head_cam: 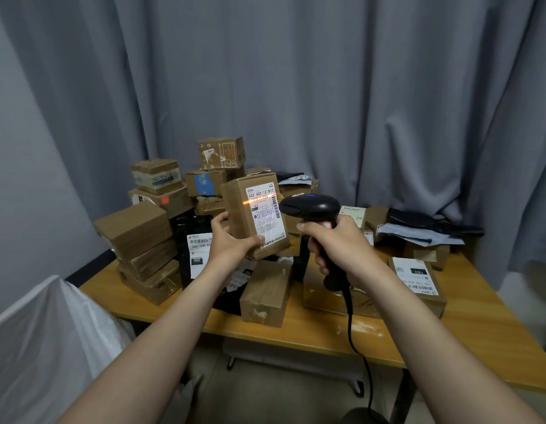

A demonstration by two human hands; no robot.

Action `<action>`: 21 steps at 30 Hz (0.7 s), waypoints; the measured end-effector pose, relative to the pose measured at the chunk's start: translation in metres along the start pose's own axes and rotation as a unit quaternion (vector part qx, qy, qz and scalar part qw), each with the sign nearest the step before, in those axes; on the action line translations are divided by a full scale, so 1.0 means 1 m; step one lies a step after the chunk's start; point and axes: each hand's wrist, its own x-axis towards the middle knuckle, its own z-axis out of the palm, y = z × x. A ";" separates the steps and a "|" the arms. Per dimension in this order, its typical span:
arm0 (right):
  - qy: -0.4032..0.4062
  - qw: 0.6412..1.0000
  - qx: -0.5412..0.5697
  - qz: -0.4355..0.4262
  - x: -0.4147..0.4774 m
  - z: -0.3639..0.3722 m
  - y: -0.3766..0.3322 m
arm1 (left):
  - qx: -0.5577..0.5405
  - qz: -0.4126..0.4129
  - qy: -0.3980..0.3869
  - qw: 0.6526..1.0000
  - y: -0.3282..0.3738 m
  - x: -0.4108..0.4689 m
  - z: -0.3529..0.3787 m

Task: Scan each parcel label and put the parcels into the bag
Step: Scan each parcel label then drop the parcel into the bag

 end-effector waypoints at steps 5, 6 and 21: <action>-0.001 1.000 0.003 0.000 0.000 0.001 0.001 | 0.003 -0.001 -0.002 1.000 0.001 -0.001 0.000; -0.001 1.000 0.003 0.000 0.000 0.001 0.001 | 0.004 -0.001 -0.003 1.000 0.001 -0.001 -0.001; 0.022 1.000 0.000 -0.007 0.000 0.011 0.003 | 0.007 -0.011 -0.005 1.000 -0.002 -0.009 -0.013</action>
